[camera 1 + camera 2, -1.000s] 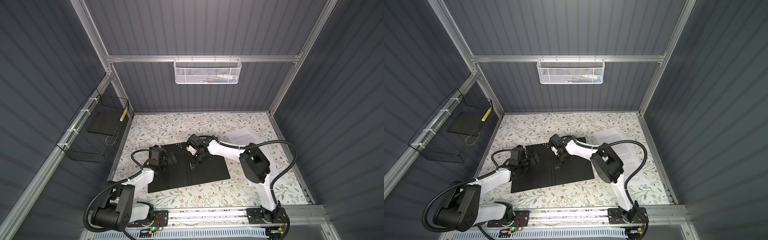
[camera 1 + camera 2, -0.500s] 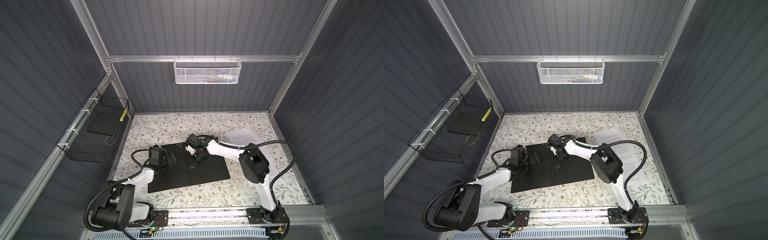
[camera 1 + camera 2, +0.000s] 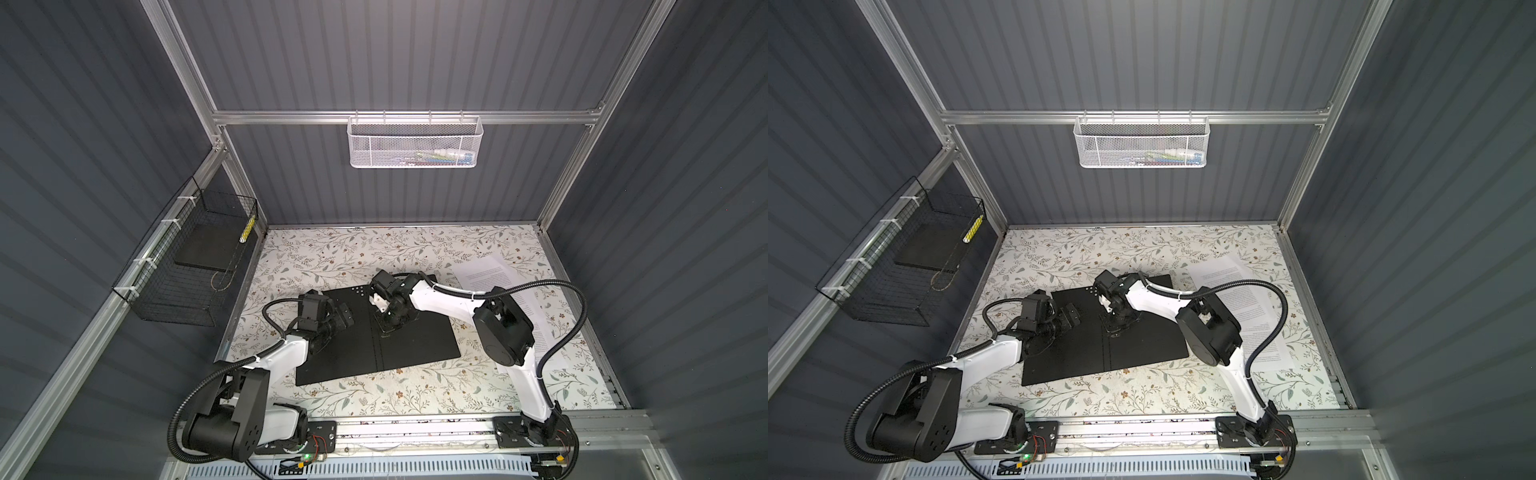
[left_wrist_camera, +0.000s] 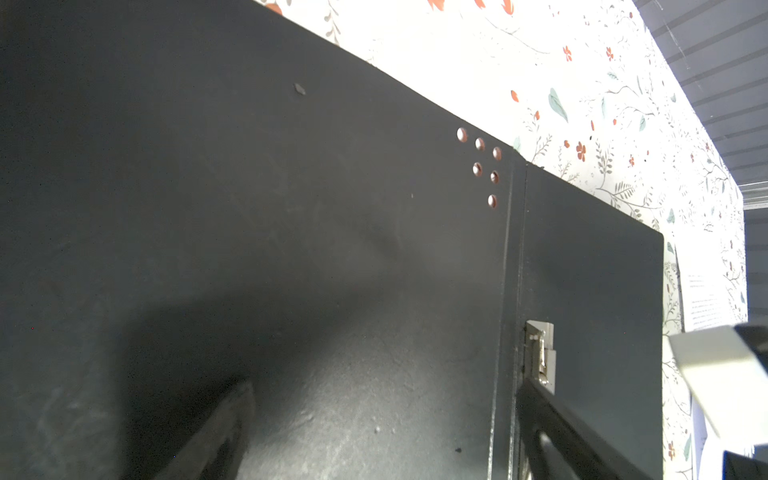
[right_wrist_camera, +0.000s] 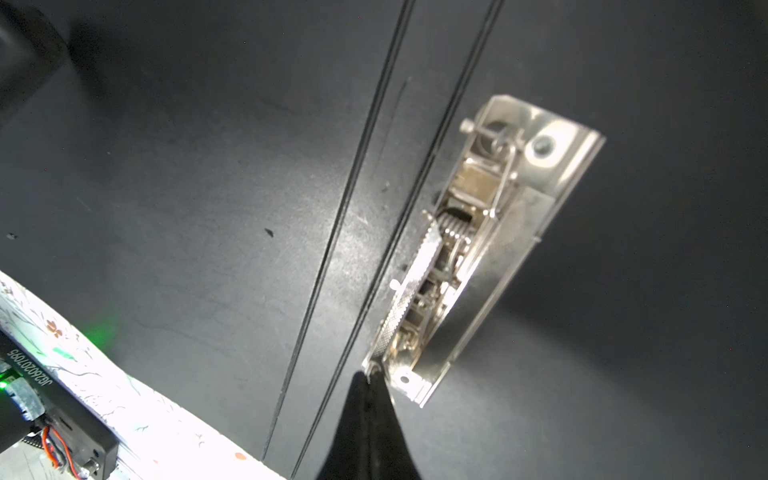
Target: Put the files into the folder
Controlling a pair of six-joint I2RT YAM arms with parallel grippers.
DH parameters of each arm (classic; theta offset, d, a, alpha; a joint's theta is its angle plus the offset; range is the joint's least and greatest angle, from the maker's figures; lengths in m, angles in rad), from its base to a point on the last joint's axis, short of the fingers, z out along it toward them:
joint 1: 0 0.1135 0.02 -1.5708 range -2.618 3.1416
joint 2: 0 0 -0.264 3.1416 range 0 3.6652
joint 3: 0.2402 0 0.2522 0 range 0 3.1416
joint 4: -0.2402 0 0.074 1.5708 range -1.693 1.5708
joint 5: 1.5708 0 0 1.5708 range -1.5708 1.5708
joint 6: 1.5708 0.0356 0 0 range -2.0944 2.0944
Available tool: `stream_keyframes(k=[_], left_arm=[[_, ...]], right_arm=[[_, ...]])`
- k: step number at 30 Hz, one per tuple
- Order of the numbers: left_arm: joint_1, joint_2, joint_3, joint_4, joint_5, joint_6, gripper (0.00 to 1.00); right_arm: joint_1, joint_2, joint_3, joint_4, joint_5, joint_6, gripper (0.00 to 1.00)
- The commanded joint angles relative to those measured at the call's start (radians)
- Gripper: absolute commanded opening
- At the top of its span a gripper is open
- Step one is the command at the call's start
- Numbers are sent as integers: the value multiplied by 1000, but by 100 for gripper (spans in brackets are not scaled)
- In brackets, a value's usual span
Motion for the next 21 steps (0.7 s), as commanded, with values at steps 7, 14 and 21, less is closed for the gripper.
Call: stream_keyframes(k=[7,14,21], left_arm=[[13,50,-46,-197,27,1,100],[17,46,-47,-204,25,6,100],[18,46,-36,-225,17,23,100]], right_arm=[[0,18,-47,-42,24,-1,0],[-18,32,-107,8,-7,22,0],[-35,11,-137,30,-9,37,0]])
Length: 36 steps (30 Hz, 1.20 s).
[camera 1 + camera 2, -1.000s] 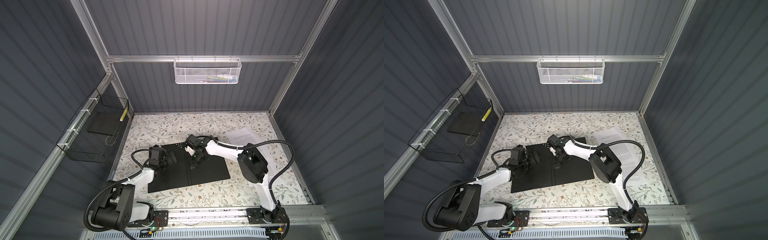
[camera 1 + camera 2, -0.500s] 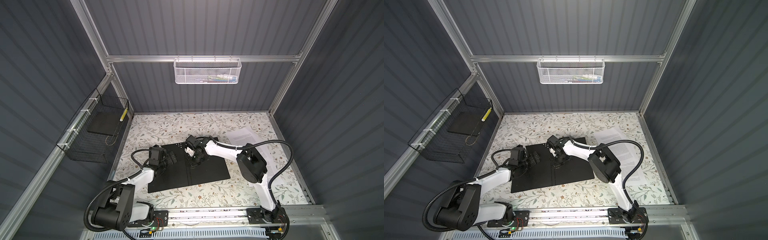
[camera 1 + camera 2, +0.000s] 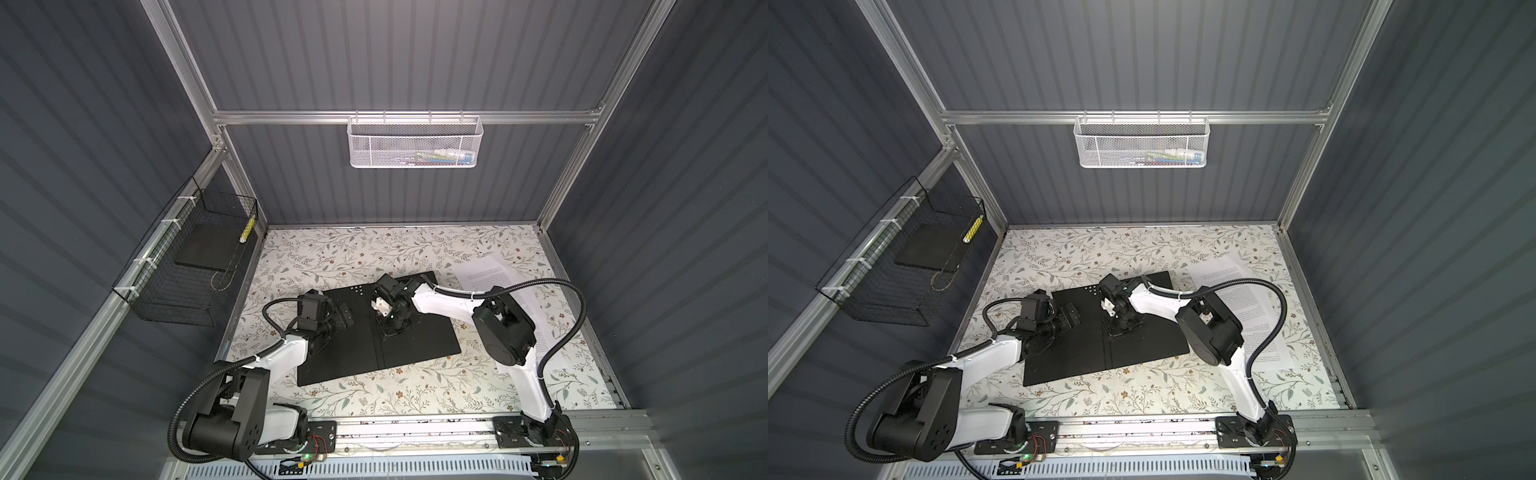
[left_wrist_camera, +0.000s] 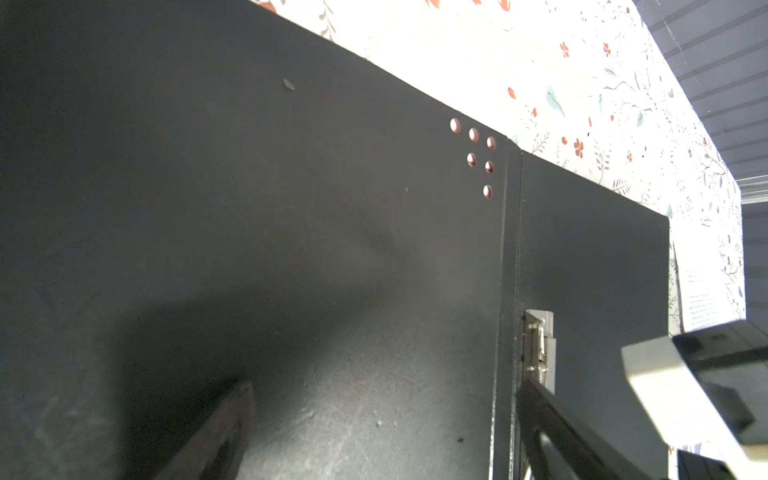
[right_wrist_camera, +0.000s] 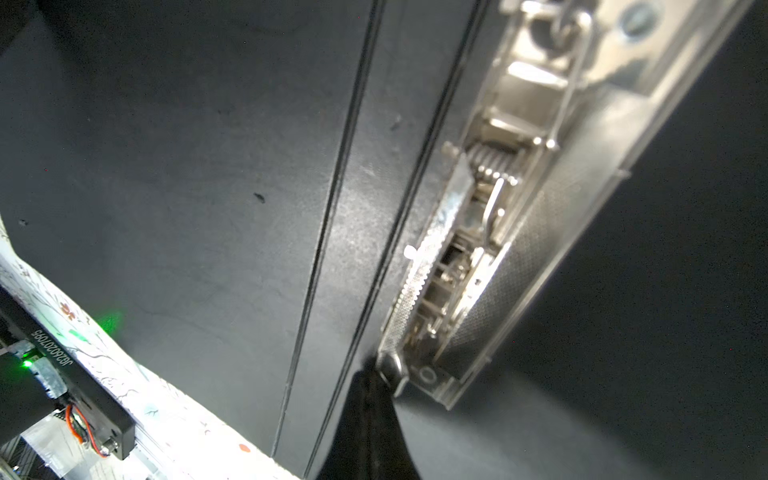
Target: Put the files into the folder
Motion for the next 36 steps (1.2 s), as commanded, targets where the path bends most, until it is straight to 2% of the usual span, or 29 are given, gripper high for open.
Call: stream_keyframes(k=[1,8,16,21,25,36], left_arm=[[9,45,-35,-234,-2,10,100],[9,37,-36,-243,-9,11,100],[9,30,-43,-237,-10,8,100],[9,32,-41,-237,-11,9,100],[9,30,-43,-237,-9,8,100],[9,35,-40,-240,-9,8,100]], right_arm=[[-23,9,-64,-29,66,17,0],[-54,-70,-109,-17,74,26,0],[-56,-164,-118,67,22,32,0],[-49,-134,-67,102,-58,37,0],[-40,-82,-11,63,-46,28,0],[-31,-33,-6,22,-27,11,0]])
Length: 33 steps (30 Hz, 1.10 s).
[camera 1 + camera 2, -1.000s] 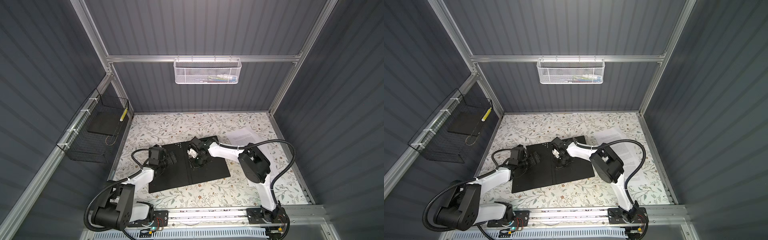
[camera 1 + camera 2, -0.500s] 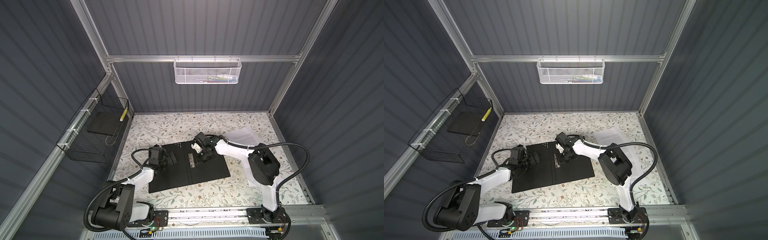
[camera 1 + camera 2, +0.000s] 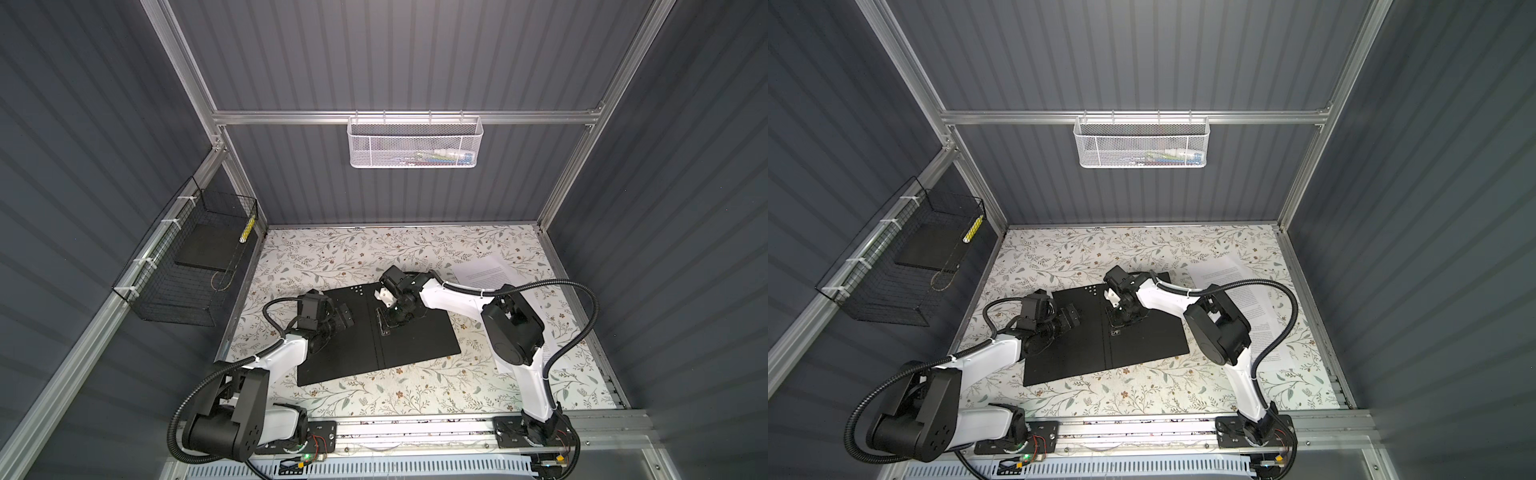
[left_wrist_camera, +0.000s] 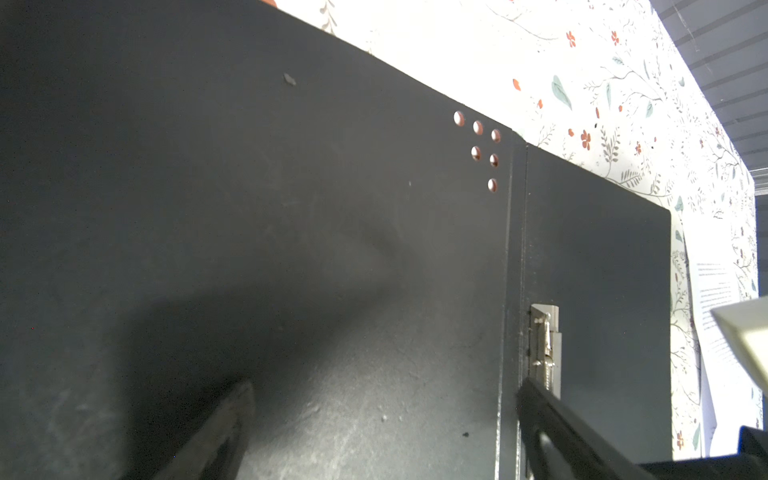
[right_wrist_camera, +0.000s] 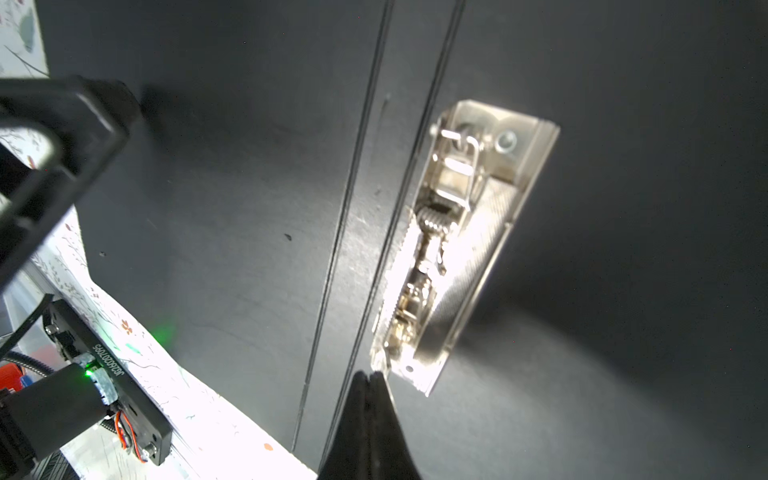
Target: Put the files into the folder
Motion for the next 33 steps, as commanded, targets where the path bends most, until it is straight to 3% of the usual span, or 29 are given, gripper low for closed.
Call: stream_keyframes(k=[1,21,33], left_arm=[[9,38,-46,-213,-6,-6,100],[9,37,-49,-212,-6,-5,100],[9,37,-50,-211,-6,-5,100]], right_arm=[[6,20,10,-37,41,-13,0],[21,-13,36,-78,131,-24,0],[44,1,66,-87,110,-29,0]])
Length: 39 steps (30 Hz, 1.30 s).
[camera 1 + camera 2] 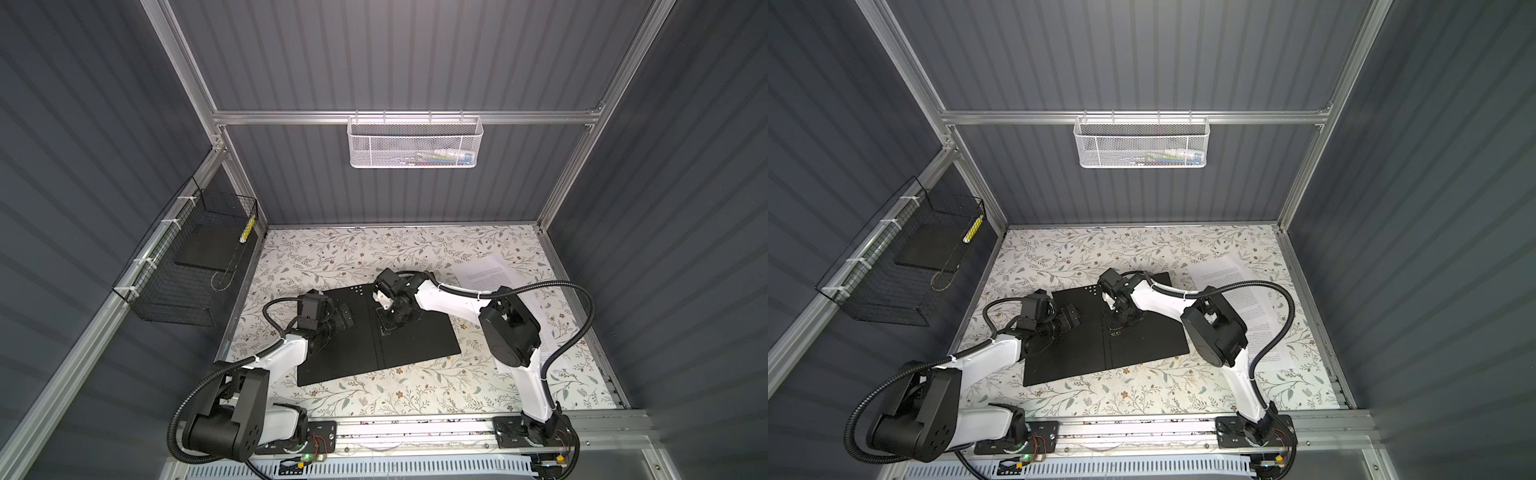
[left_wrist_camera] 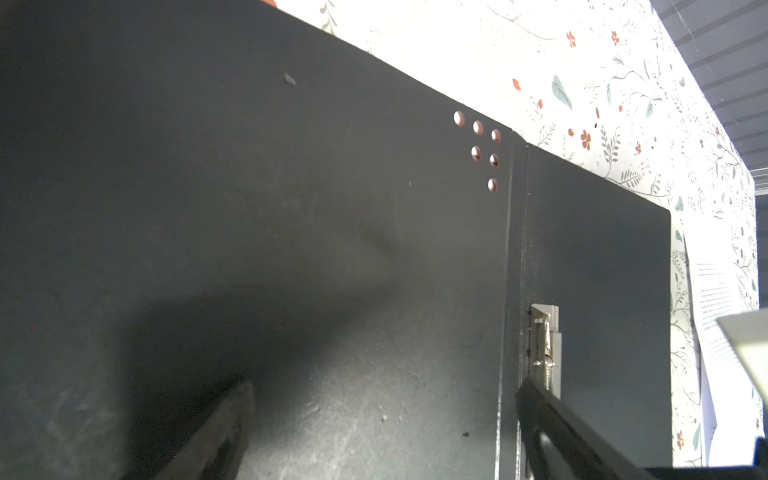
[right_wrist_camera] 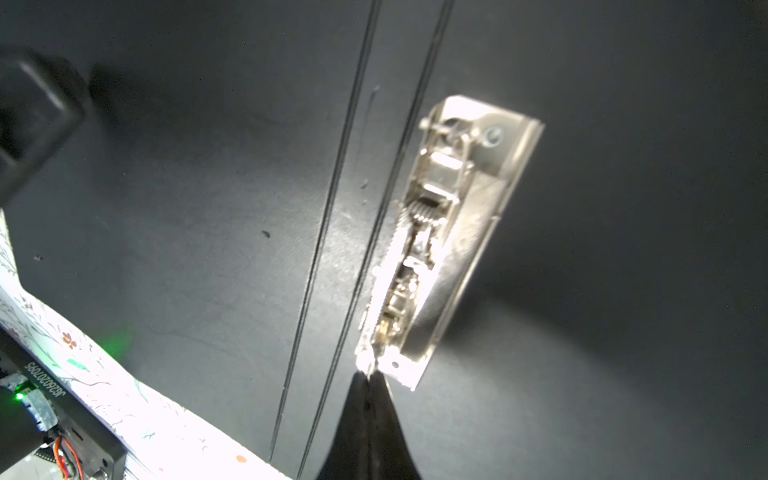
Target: Put the files into the folder
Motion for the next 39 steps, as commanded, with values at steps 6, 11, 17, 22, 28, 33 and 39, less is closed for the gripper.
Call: stream_keyframes(k=[6,11,17,22,28,33,39], left_arm=[[9,37,-49,-211,-6,-6,100],[9,38,-47,-213,-6,-5,100],[9,38,-48,-213,-5,-3,100],[9,38,-47,-213,-5,-4,100],[9,38,-49,-212,-5,-3,100],[9,38,-49,-213,-5,-4,100],[9,36,-48,-211,-5,-4,100]], right_arm=[[7,15,24,-20,-17,-6,0],[6,33,30,-33,-13,-7,0],[6,46,28,-45,-10,-7,0],[5,51,22,-48,-4,-4,0],[-8,52,-1,-36,-19,7,0],[-26,28,-37,6,-57,22,0],[-67,25,-126,113,-189,70,0]])
